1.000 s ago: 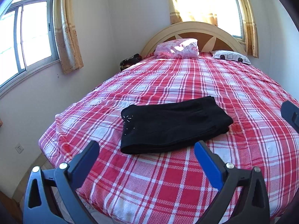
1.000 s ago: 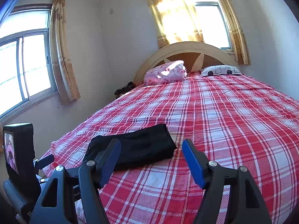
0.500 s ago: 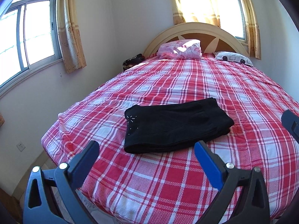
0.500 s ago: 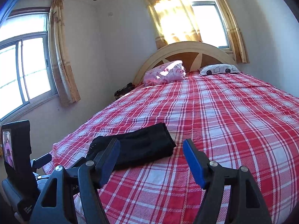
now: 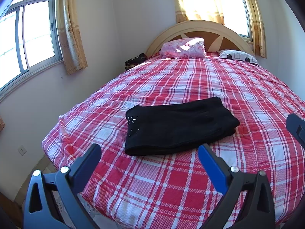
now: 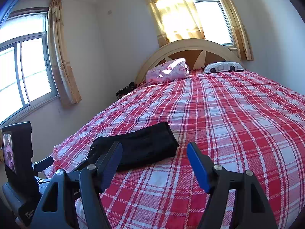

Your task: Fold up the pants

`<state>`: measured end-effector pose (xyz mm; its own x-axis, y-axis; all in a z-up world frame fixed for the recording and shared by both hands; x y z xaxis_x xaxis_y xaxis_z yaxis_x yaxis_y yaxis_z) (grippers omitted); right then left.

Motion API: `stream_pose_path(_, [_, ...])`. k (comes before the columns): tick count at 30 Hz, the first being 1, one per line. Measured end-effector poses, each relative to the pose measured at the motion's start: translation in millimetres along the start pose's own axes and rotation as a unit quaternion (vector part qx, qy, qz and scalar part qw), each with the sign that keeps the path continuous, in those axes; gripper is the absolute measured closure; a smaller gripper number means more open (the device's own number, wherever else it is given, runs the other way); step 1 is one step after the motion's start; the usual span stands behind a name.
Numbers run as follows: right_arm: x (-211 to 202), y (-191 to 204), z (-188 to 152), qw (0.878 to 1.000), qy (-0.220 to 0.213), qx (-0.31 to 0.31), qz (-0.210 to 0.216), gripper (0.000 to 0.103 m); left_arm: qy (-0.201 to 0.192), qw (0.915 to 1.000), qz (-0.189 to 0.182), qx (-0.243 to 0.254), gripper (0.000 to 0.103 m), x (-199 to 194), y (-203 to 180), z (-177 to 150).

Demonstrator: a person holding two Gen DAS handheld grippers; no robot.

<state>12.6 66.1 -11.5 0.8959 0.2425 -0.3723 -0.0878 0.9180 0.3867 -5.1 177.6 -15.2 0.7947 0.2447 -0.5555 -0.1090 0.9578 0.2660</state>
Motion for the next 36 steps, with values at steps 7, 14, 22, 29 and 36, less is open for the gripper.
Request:
stream_pose_path(7, [0.7, -1.2, -0.5, 1.0, 0.003, 0.002, 0.001, 0.031, 0.001, 1.0, 0.002, 0.001, 0.0, 0.8, -0.1, -0.7])
stream_pose_path(14, [0.6, -1.8, -0.9, 1.0, 0.001, 0.003, -0.001, 0.031, 0.003, 0.9999, 0.009, 0.004, 0.0, 2.9, 0.3, -1.1])
stream_pose_path(22, [0.8, -3.1, -1.4, 1.0, -0.001, 0.004, -0.004, 0.031, 0.004, 0.9999, 0.009, 0.004, 0.0, 3.5, 1.9, 0.6])
stream_pose_path(29, [2.1, -4.8, -1.3, 1.0, 0.0, 0.005, -0.006, 0.031, 0.01, 0.9999, 0.004, -0.002, 0.0, 5.8, 1.8, 2.1])
stream_pose_path(36, [2.7, -5.3, -1.5, 1.0, 0.0, 0.005, -0.007, 0.031, 0.015, 0.9998, 0.003, -0.009, 0.0, 9.8, 2.6, 2.0])
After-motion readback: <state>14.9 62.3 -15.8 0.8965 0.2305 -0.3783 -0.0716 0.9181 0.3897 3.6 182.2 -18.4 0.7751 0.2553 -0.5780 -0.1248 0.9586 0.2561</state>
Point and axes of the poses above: each gripper's, at about its wrist camera, not at the fingertips, and x roughly the way its jaws point, y to its left, z to its top, the point moved 7 cm from there along x, roughly the way its jaws point, and after that the axes turned 11 degrees about x, right-handed, at the moved point
